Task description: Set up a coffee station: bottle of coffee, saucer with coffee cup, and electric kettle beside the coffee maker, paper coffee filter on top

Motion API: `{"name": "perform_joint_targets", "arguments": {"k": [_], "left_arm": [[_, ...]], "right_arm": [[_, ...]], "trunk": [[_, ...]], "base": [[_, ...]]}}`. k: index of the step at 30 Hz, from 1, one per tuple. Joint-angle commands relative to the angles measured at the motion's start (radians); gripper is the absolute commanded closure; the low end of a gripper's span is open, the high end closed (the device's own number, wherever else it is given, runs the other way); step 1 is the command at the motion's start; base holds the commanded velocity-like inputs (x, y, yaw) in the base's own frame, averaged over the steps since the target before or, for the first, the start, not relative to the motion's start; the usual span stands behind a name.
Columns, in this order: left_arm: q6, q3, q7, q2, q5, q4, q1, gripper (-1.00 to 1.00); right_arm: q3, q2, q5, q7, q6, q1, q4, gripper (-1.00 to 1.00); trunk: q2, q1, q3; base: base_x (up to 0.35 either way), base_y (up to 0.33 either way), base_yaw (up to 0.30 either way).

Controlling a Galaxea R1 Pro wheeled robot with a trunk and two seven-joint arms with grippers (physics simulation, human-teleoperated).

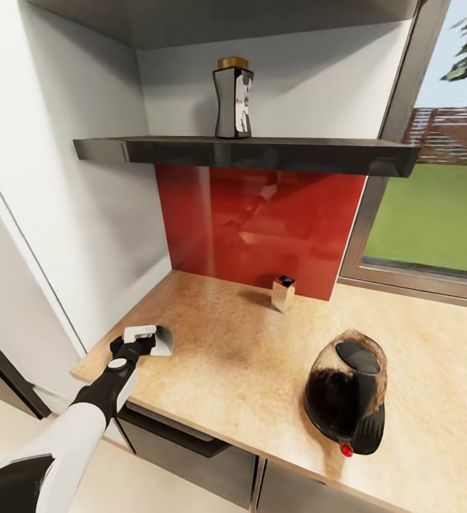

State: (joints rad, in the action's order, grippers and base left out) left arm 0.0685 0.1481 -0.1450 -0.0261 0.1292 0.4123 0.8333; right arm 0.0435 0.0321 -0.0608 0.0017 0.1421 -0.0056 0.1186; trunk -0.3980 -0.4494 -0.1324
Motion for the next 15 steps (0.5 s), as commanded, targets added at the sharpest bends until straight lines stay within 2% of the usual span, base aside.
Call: {"name": "perform_joint_targets", "arguments": {"k": [1,11,12,15], "left_arm": [[0.004,0.005,-0.001,0.000,0.010,-0.001,0.001,-1.00],[0.049,0.005,0.000,0.001,0.009,-0.001,0.001,-1.00],[0.049,0.005,0.001,0.001,0.009,-0.002,0.001,1.00],[0.048,0.004,0.001,0.004,0.010,-0.002,0.001,1.00]], "right_arm": [[0.003,0.000,-0.007,0.001,0.004,-0.001,0.000,-1.00],[0.004,0.000,-0.007,0.001,0.004,-0.001,0.000,-1.00],[0.004,0.000,-0.007,0.001,0.004,-0.001,0.000,-1.00],[0.004,0.000,-0.006,0.001,0.004,-0.001,0.000,-1.00]], "trunk": [[-0.002,-0.001,-0.002],[-0.002,-0.001,-0.002],[-0.002,-0.001,-0.002],[-0.002,-0.001,-0.002]], "base": [[0.035,0.000,0.000],[0.007,0.000,0.000],[0.000,0.000,0.000],[0.000,0.000,0.000]]}}
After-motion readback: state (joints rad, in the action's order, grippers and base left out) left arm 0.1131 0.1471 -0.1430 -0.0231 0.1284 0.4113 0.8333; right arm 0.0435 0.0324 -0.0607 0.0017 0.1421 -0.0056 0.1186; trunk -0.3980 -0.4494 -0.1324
